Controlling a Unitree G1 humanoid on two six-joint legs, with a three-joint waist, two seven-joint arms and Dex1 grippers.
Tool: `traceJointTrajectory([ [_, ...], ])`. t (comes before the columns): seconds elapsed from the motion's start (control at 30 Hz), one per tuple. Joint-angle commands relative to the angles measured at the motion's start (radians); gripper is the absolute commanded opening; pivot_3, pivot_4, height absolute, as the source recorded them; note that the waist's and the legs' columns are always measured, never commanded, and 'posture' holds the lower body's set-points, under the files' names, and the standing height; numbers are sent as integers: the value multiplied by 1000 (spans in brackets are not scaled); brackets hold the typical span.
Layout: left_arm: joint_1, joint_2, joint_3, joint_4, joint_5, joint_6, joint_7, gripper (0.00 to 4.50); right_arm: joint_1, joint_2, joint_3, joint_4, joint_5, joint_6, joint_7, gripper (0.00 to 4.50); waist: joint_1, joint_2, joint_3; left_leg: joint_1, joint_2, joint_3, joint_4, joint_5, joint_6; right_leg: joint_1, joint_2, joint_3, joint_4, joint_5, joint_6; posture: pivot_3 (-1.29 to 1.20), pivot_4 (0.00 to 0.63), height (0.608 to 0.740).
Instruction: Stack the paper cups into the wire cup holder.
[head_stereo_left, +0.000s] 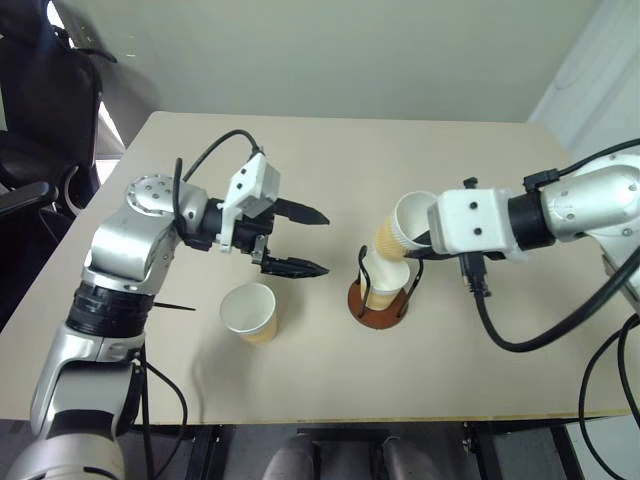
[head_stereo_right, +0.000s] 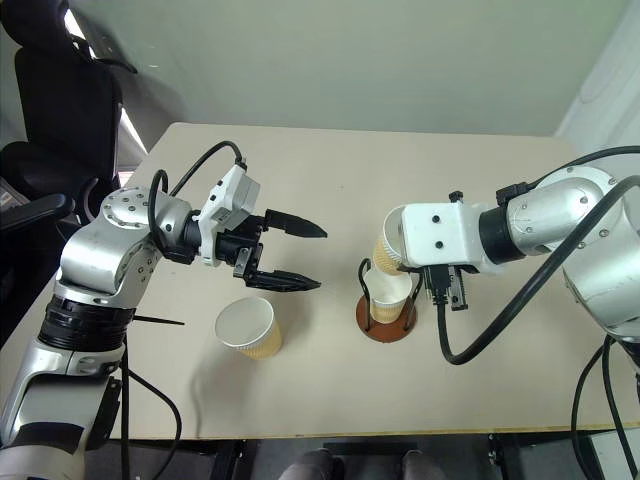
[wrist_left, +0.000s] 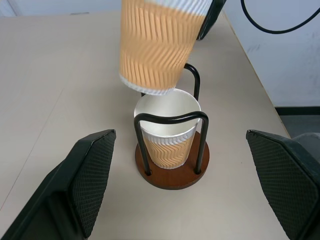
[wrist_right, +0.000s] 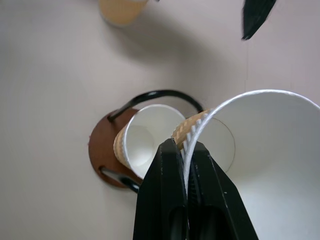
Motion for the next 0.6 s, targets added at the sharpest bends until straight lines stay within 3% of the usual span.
traceJointTrajectory([
  [0.03,-10,12,20,-23,-11,1,-1,4500,12,-7,-13,-13,-22,-22,12,22,0,0,0,0,0,0,0,0,0,0,0,0,0,0,0,0,150,740],
  [0.6,-2,16,26,-31,-14,2,13,4500,49,71,73,43,-154,-138,49,22,0,0,0,0,0,0,0,0,0,0,0,0,0,0,0,0,150,740],
])
